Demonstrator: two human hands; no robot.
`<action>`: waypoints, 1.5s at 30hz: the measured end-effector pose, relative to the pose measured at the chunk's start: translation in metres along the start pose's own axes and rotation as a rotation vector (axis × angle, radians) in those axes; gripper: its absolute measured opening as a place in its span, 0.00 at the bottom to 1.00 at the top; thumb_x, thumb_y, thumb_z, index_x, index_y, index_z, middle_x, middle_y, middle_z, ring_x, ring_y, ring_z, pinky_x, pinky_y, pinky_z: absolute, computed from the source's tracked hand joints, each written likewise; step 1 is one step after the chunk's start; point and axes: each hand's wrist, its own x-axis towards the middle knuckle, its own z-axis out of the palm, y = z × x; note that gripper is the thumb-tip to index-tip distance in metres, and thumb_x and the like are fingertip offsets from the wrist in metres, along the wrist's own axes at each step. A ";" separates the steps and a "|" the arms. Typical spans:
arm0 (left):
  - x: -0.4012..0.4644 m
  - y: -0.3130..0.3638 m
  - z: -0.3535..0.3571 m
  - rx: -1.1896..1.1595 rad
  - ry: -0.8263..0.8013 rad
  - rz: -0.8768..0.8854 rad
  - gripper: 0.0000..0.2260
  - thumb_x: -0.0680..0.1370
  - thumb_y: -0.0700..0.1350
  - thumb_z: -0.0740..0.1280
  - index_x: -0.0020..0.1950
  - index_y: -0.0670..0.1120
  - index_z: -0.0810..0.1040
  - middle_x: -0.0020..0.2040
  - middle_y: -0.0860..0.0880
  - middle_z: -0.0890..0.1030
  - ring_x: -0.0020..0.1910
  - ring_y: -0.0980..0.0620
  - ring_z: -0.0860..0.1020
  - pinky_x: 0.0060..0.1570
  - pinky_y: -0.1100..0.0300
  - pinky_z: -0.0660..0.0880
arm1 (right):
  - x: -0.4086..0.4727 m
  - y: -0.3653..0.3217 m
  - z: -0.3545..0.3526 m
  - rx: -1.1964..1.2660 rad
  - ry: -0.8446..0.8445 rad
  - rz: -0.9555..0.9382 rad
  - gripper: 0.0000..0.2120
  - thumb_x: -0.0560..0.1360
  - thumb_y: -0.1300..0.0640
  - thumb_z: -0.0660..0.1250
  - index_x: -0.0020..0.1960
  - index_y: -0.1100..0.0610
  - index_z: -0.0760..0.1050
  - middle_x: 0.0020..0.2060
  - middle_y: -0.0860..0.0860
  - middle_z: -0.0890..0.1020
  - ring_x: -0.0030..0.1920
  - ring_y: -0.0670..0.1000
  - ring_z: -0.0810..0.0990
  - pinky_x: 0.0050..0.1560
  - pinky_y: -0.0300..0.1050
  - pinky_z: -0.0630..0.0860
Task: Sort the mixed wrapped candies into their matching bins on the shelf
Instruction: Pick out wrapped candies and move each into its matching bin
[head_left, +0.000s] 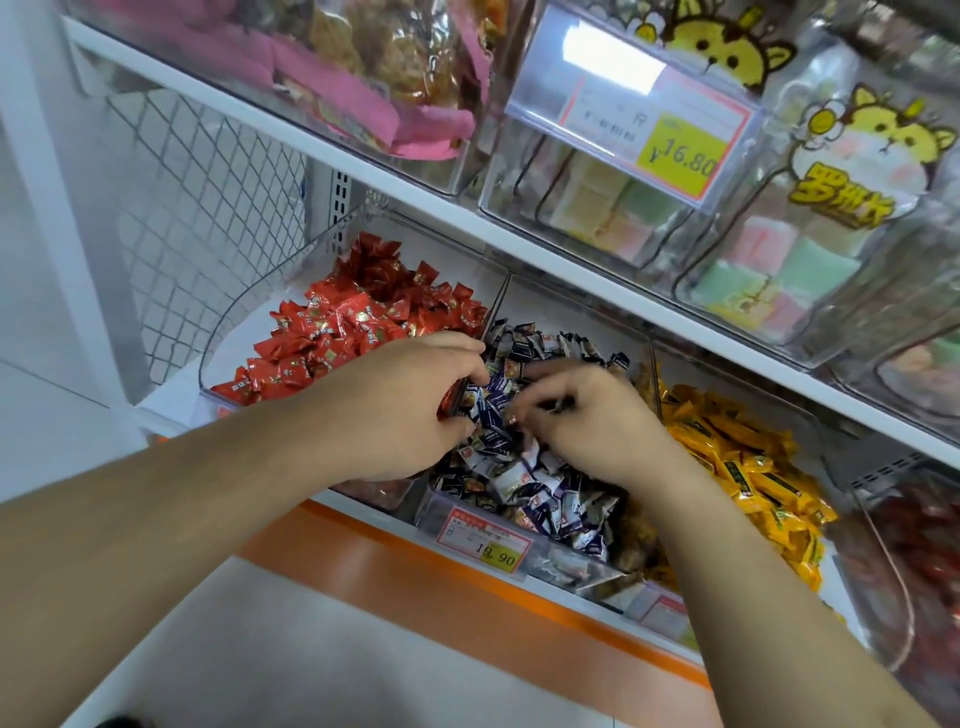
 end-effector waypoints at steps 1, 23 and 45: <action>0.000 0.000 0.000 -0.002 0.003 0.000 0.21 0.81 0.53 0.70 0.73 0.60 0.72 0.80 0.66 0.58 0.78 0.60 0.62 0.72 0.62 0.57 | 0.008 -0.002 0.006 -0.018 0.092 0.011 0.10 0.80 0.45 0.68 0.60 0.37 0.82 0.73 0.40 0.72 0.67 0.48 0.77 0.62 0.34 0.71; -0.004 0.001 -0.002 0.000 -0.020 0.009 0.17 0.82 0.55 0.67 0.71 0.62 0.71 0.80 0.68 0.55 0.78 0.59 0.62 0.75 0.57 0.61 | -0.014 0.000 0.026 -0.331 -0.338 0.016 0.28 0.80 0.32 0.58 0.77 0.38 0.65 0.76 0.34 0.65 0.78 0.46 0.61 0.78 0.55 0.56; -0.003 0.000 -0.002 0.009 -0.011 0.009 0.18 0.81 0.55 0.68 0.71 0.63 0.71 0.79 0.69 0.56 0.78 0.61 0.62 0.76 0.56 0.62 | 0.022 0.018 0.041 -0.391 -0.214 0.033 0.25 0.79 0.32 0.55 0.75 0.34 0.67 0.76 0.37 0.68 0.80 0.51 0.54 0.78 0.64 0.52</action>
